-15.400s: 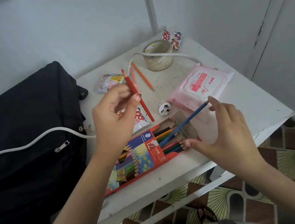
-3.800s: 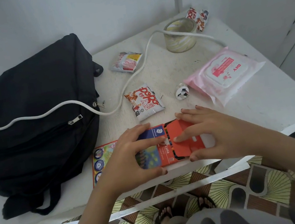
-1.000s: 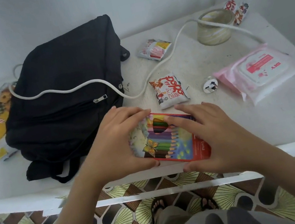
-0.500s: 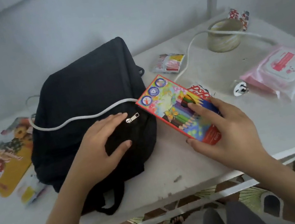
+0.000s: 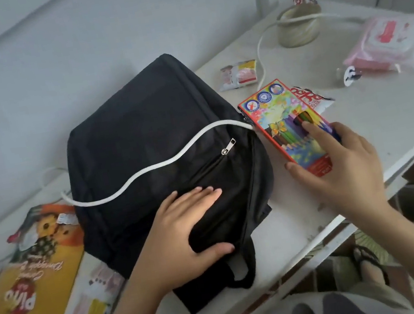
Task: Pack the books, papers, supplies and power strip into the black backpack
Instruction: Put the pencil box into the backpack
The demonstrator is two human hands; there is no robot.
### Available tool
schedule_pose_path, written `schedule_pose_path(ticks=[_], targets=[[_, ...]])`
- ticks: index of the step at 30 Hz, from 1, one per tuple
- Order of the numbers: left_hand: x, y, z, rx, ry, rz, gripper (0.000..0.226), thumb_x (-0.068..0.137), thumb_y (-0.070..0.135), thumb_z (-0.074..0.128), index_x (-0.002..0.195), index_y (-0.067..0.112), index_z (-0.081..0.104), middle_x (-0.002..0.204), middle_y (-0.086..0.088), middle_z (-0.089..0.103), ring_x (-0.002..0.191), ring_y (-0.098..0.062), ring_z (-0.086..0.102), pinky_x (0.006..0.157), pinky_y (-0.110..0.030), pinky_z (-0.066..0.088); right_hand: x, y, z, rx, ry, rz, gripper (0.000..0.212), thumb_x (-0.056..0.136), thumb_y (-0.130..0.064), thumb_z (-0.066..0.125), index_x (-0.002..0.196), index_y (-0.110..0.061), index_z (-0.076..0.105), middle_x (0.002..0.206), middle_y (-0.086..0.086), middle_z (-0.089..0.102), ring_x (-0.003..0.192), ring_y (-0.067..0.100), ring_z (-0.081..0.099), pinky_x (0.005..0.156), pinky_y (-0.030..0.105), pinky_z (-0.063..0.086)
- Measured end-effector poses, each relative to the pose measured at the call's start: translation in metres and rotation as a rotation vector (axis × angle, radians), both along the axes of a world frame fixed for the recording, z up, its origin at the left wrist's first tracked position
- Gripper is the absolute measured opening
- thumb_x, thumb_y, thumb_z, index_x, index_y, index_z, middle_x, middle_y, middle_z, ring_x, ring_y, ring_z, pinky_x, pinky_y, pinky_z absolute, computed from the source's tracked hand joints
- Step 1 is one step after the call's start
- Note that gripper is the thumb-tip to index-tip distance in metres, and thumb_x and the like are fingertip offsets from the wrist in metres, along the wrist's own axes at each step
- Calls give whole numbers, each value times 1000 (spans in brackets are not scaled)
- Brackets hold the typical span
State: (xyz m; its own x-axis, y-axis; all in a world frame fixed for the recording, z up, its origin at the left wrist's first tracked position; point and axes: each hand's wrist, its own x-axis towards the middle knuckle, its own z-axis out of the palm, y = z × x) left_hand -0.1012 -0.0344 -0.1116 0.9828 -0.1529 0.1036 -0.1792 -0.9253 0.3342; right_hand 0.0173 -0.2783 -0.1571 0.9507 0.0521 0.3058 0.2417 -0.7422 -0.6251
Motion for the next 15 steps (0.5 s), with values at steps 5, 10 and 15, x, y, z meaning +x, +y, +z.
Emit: schedule_pose_path(ticks=[5, 10, 15], targets=[[-1, 6, 1, -159, -53, 113, 53, 77, 47, 61, 129, 39, 52, 108, 18, 67, 98, 9, 58, 91, -3, 35, -15, 8, -5, -21, 50, -64, 69, 74, -58, 56, 137, -31, 47, 136, 13, 46, 121, 32, 43, 104, 39, 30], [1, 10, 12, -224, 1, 120, 54, 76, 35, 74, 125, 47, 53, 108, 25, 64, 80, 15, 59, 74, -2, 39, -18, 12, -5, -44, 56, -103, 68, 78, -52, 66, 139, -31, 45, 139, 13, 42, 124, 32, 38, 106, 39, 27], [0, 7, 13, -215, 114, -39, 70, 66, 59, 66, 131, 51, 41, 127, 39, 44, 121, 16, 38, 99, -2, 27, -19, 14, -4, -59, 42, -120, 67, 78, -51, 66, 139, -32, 45, 139, 13, 42, 125, 31, 38, 106, 39, 28]])
